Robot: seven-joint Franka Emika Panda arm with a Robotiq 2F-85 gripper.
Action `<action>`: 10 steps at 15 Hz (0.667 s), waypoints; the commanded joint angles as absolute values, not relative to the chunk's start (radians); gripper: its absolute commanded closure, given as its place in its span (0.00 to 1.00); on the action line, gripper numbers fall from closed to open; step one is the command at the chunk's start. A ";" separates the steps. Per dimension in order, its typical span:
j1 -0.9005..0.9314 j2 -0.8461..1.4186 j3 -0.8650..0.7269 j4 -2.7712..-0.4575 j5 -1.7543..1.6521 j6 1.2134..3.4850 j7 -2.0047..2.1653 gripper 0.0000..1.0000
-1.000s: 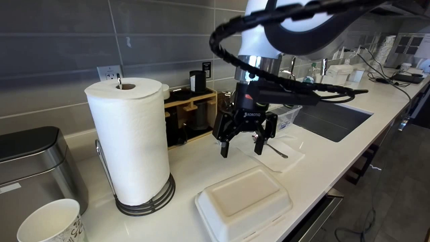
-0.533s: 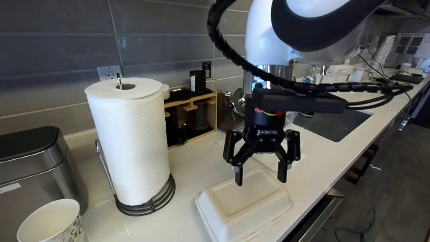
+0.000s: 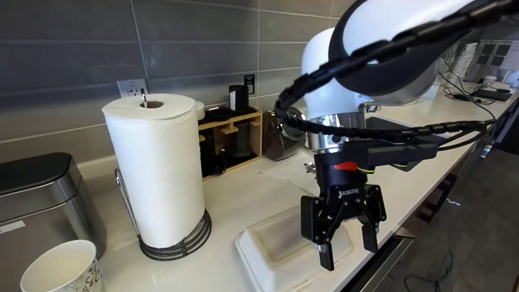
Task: Push the white food pack forwards then backwards.
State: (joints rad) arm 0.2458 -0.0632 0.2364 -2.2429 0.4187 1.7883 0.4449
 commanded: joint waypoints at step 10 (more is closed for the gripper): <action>0.246 0.063 0.237 -2.233 0.374 1.935 0.362 0.00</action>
